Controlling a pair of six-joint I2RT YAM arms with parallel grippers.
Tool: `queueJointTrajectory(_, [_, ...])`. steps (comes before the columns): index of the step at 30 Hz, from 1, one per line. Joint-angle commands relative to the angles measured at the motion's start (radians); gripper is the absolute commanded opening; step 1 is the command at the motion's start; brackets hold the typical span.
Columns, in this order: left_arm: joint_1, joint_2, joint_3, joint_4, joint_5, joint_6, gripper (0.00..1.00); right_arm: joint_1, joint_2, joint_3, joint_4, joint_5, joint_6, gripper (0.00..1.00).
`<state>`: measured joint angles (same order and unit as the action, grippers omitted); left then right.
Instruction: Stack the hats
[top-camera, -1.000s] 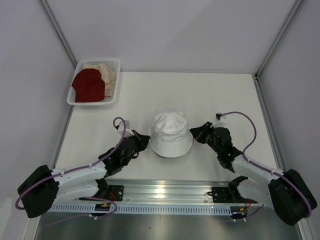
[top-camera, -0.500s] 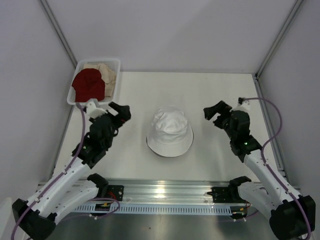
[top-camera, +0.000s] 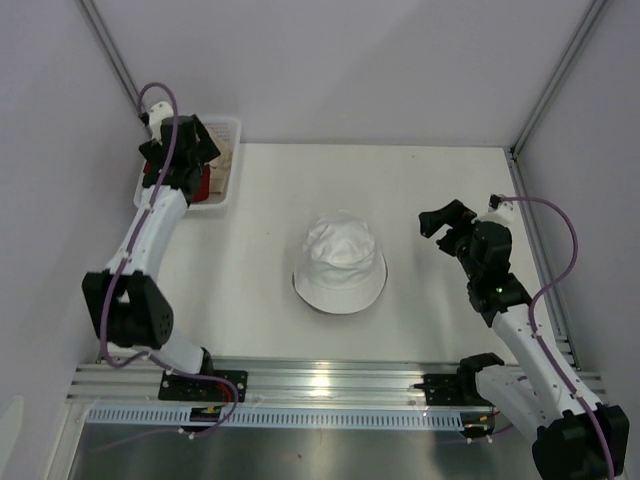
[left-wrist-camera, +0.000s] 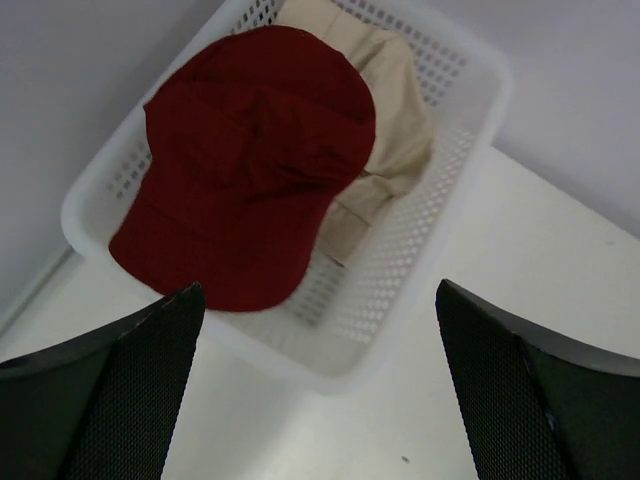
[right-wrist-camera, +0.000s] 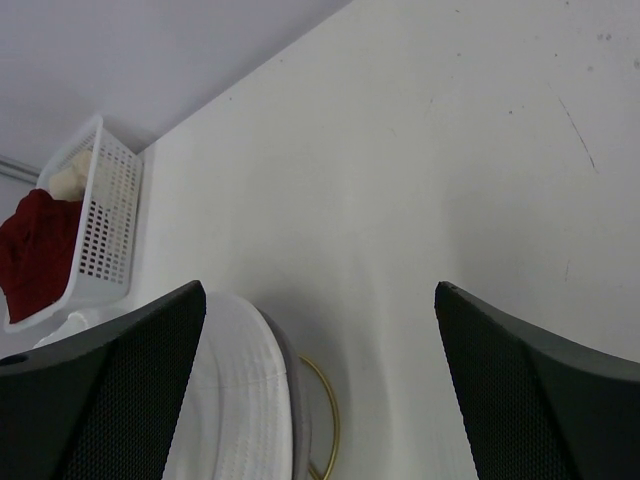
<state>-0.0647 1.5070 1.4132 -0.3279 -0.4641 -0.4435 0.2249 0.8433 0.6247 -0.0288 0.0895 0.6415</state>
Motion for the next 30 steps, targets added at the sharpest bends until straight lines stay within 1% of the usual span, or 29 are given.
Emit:
queueJointTrajectory(1, [0.028, 0.211, 0.286, -0.156, 0.047, 0.249, 1.0, -0.004, 0.028, 0.007, 0.073, -0.016, -0.006, 0.99])
queueJointTrajectory(2, [0.028, 0.272, 0.349, -0.208, 0.045, 0.281, 0.99, -0.004, 0.045, 0.007, 0.082, -0.013, 0.001, 0.99])
queueJointTrajectory(3, [0.028, 0.332, 0.407, -0.261, 0.006, 0.302, 0.99, -0.006, 0.053, 0.004, 0.09, -0.016, 0.007, 0.99])
queueJointTrajectory(4, [0.028, 0.387, 0.52, -0.302, -0.016, 0.346, 1.0, -0.006, 0.062, 0.003, 0.111, -0.02, 0.017, 0.99])
queueJointTrajectory(5, [0.028, 0.474, 0.6, -0.336, -0.03, 0.371, 1.0, -0.007, 0.079, -0.002, 0.121, -0.027, 0.029, 0.99])
queueJointTrajectory(6, [0.028, 0.508, 0.648, -0.333, -0.036, 0.391, 0.99, -0.009, 0.088, -0.005, 0.138, -0.033, 0.035, 1.0])
queueJointTrajectory(7, [0.028, 0.534, 0.664, -0.32, -0.028, 0.429, 0.99, -0.009, 0.097, -0.008, 0.145, -0.034, 0.041, 0.99])
queueJointTrajectory(8, [0.028, 0.576, 0.699, -0.283, -0.024, 0.44, 0.99, -0.009, 0.108, -0.01, 0.153, -0.037, 0.05, 0.99])
queueJointTrajectory(11, [0.028, 0.64, 0.737, -0.244, -0.033, 0.517, 0.99, -0.012, 0.148, -0.008, 0.178, -0.036, 0.07, 0.99])
queueJointTrajectory(12, [0.028, 0.688, 0.789, -0.238, -0.044, 0.531, 0.99, -0.01, 0.166, -0.006, 0.196, -0.039, 0.079, 1.0])
queueJointTrajectory(15, [0.031, 0.772, 0.846, -0.243, -0.085, 0.568, 1.0, -0.01, 0.2, 0.0, 0.23, -0.042, 0.093, 1.0])
queueJointTrajectory(20, [0.045, 0.844, 0.851, -0.211, -0.111, 0.624, 0.99, -0.012, 0.247, 0.01, 0.259, -0.054, 0.101, 0.99])
queueJointTrajectory(24, [0.06, 0.863, 0.845, -0.175, -0.146, 0.657, 0.95, -0.012, 0.284, 0.026, 0.28, -0.077, 0.115, 0.99])
queueJointTrajectory(25, [0.06, 0.861, 0.845, -0.174, -0.149, 0.66, 0.88, -0.012, 0.29, 0.03, 0.28, -0.077, 0.116, 0.99])
queueJointTrajectory(27, [0.06, 0.851, 0.833, -0.165, -0.142, 0.654, 0.8, -0.012, 0.303, 0.033, 0.286, -0.109, 0.118, 0.99])
queueJointTrajectory(28, [0.069, 0.846, 0.828, -0.161, -0.136, 0.648, 0.69, -0.01, 0.306, 0.033, 0.288, -0.111, 0.119, 1.0])
queueJointTrajectory(29, [0.089, 0.834, 0.813, -0.154, -0.136, 0.644, 0.63, -0.01, 0.309, 0.032, 0.294, -0.114, 0.129, 0.99])
queueJointTrajectory(30, [0.094, 0.828, 0.807, -0.151, -0.137, 0.641, 0.51, -0.012, 0.312, 0.029, 0.299, -0.119, 0.132, 0.99])
